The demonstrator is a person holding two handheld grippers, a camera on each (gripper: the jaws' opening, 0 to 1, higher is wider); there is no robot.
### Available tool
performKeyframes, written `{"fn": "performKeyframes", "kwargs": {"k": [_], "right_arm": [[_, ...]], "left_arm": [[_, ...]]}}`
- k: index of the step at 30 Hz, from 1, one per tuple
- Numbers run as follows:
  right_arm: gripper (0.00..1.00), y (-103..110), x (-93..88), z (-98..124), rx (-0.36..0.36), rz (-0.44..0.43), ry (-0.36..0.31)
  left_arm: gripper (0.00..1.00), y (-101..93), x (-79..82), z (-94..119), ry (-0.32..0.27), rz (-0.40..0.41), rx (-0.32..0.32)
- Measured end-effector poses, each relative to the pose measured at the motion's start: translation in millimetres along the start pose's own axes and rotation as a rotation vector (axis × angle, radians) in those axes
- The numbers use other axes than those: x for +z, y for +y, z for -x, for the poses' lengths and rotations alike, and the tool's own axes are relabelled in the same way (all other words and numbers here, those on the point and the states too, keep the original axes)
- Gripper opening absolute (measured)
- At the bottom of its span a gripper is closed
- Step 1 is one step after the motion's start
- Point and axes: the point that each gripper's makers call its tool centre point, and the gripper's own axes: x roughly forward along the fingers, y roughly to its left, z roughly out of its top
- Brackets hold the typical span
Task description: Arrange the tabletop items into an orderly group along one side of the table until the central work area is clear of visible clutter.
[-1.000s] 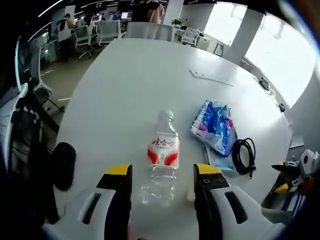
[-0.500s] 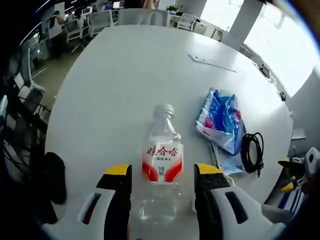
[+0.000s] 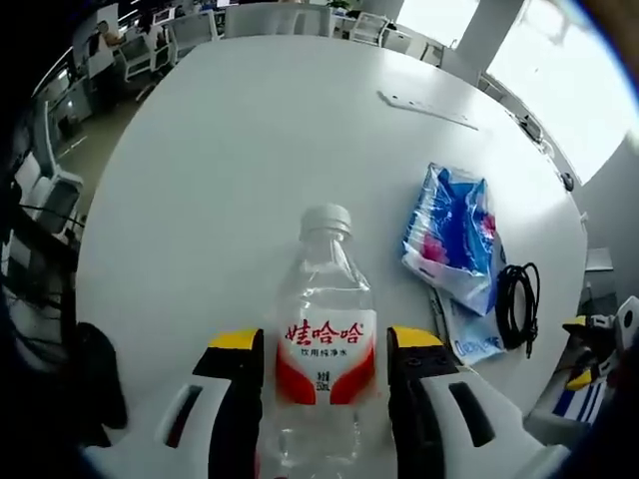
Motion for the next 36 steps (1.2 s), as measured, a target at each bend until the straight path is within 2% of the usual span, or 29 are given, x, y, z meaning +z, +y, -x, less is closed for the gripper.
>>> {"fn": "performKeyframes", "kwargs": {"k": [2, 3, 10, 17, 24, 36], "right_arm": [[0.60, -1, 1.5, -1, -0.002, -0.004, -0.002], [0.60, -1, 1.9, -1, -0.002, -0.005, -0.001], [0.59, -5, 7.0, -1, -0.007, -0.005, -0.009], [0.59, -6, 6.1, 0, -0.009, -0.006, -0.012], [0.59, -5, 2.0, 2, -0.012, -0.014, -0.015], [0.59, -4, 1.6, 4, -0.015, -0.021, -0.030]], "left_arm": [[0.41, -0.8, 2.4, -3, -0.008, -0.011, 0.000], [0.41, 2.3, 2.8, -3, -0.008, -0.026, 0.016], [0.39, -0.4, 5.3, -1, -0.042, -0.010, -0.011], [0.38, -1.3, 9.5, 5, -0.092, 0.007, -0.002], [0.38, -3.7, 18.1, 17, -0.148, -0.001, 0.006], [0.38, 2.4, 19.5, 39, -0.220, -0.004, 0.028]]}}
